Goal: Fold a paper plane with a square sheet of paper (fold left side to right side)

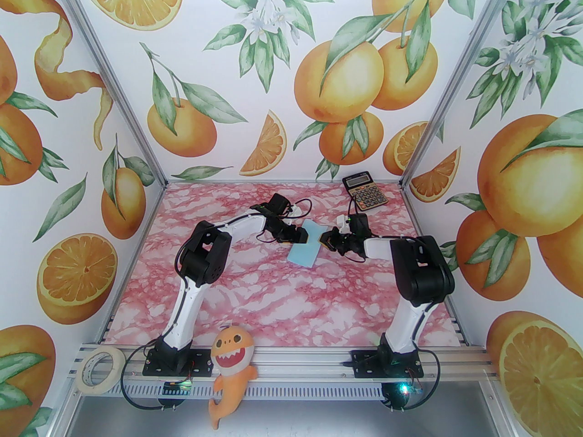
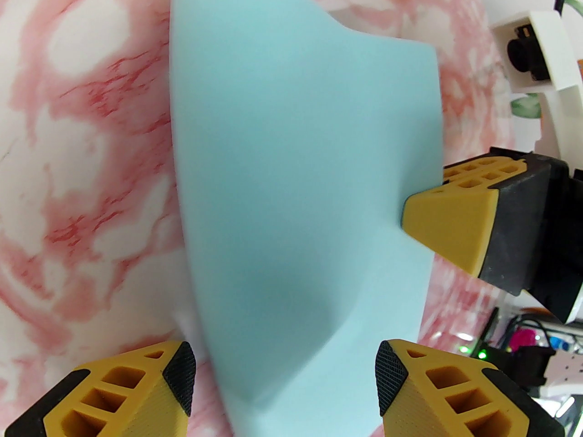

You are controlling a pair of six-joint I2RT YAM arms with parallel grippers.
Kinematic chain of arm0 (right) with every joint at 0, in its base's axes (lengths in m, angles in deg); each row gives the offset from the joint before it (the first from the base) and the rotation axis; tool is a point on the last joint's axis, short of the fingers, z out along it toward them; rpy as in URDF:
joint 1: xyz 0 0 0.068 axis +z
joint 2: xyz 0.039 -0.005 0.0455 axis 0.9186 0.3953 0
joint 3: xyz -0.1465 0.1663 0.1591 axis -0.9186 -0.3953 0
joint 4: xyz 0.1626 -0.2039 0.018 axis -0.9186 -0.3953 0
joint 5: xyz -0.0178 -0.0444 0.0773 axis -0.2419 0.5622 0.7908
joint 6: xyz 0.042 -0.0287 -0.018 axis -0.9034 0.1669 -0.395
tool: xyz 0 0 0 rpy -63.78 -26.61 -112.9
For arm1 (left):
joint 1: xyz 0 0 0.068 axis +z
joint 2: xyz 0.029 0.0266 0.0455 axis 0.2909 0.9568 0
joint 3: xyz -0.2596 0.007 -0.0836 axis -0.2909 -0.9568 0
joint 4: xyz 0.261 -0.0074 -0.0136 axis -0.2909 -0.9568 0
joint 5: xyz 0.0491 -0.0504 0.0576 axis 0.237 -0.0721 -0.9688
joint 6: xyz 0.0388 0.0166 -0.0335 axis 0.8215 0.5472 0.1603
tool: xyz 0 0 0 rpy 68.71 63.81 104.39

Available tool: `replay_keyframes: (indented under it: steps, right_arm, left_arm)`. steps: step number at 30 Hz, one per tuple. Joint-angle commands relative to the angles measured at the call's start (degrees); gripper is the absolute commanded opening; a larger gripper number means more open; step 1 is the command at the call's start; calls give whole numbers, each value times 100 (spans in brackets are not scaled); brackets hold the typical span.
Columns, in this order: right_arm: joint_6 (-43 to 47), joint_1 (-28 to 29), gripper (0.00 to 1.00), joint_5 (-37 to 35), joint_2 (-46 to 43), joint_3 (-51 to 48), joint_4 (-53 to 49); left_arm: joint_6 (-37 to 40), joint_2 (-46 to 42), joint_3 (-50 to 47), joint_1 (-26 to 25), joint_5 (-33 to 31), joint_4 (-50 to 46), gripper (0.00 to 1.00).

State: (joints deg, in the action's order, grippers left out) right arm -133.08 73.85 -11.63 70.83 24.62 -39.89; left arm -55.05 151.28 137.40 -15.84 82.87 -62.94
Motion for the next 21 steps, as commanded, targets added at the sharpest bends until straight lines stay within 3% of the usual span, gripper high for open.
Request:
replay_keyframes:
  steps: [1, 7, 13, 21]
  right_arm:
    - [55, -3, 0, 166, 21, 178, 39]
    - [-150, 128, 0, 304, -92, 270, 154]
    - [-451, 284, 0, 505, -321, 621, 151]
    - [-774, 589, 0, 570, -30, 1143, 213]
  left_arm:
    - [-45, -59, 57, -15, 155, 65, 68]
    - [-123, -323, -172, 159, 1, 248, 72]
    - [-735, -828, -879, 676, 513, 1267, 73]
    - [-1446, -898, -1525, 788, 1091, 2436, 71]
